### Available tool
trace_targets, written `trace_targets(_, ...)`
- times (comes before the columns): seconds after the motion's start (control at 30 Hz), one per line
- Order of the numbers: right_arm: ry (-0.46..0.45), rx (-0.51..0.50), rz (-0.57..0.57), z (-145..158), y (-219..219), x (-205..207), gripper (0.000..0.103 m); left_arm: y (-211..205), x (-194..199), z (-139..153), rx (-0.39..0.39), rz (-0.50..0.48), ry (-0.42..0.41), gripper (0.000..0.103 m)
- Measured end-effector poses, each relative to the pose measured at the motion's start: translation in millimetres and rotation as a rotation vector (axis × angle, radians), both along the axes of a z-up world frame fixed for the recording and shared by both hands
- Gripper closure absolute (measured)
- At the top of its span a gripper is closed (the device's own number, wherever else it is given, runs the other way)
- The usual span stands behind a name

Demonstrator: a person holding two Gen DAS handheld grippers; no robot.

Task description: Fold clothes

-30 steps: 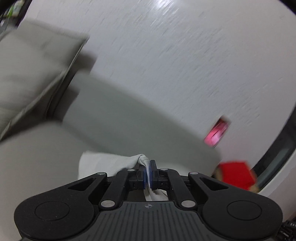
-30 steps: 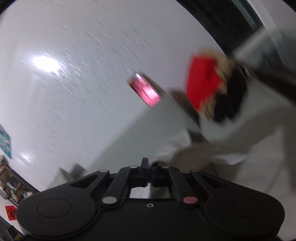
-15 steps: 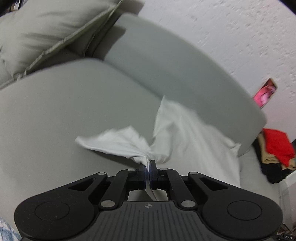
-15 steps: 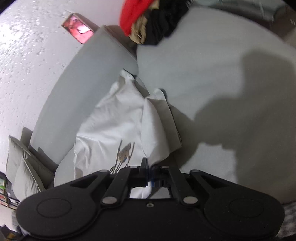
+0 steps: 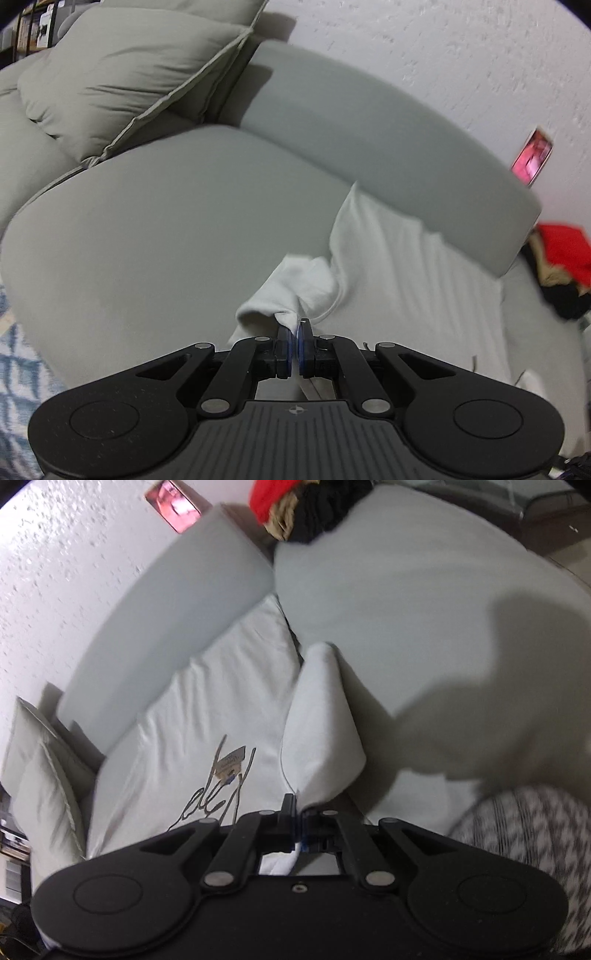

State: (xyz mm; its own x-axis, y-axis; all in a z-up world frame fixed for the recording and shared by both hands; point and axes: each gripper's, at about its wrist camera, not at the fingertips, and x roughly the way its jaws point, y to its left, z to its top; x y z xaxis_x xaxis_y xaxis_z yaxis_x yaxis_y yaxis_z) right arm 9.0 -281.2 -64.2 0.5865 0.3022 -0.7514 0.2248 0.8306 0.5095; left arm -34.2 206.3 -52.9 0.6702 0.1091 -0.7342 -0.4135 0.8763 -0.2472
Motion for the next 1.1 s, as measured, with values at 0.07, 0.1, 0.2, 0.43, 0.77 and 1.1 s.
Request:
trace_targets(0.07, 0.006, -0.037, 0.003, -7, 3, -2, 0.100, -7, 2, -13, 0.044, -0.014, 0.057, 0.100)
trace_targets(0.1, 0.009, -0.055, 0.005, -10, 5, -3, 0.100, -10, 3, -20, 0.064, -0.022, 0.090, 0.100)
trace_targets(0.2, 0.019, -0.110, 0.021, -17, 8, -5, 0.098, -18, -1, -28, 0.132, -0.057, 0.141, 0.095)
trace_targets(0.43, -0.016, -0.229, 0.159, 15, 5, -28, 0.058, -33, -38, -3, 0.273, -0.148, 0.166, 0.076)
trace_targets(0.77, -0.137, -0.200, 0.706, -4, 110, -73, 0.058, -150, -59, -38, 0.400, -0.606, 0.191, 0.065)
trace_targets(1.1, -0.229, -0.477, 0.761, -29, 148, -68, 0.088, -154, -22, -66, 0.444, -0.613, 0.205, 0.066)
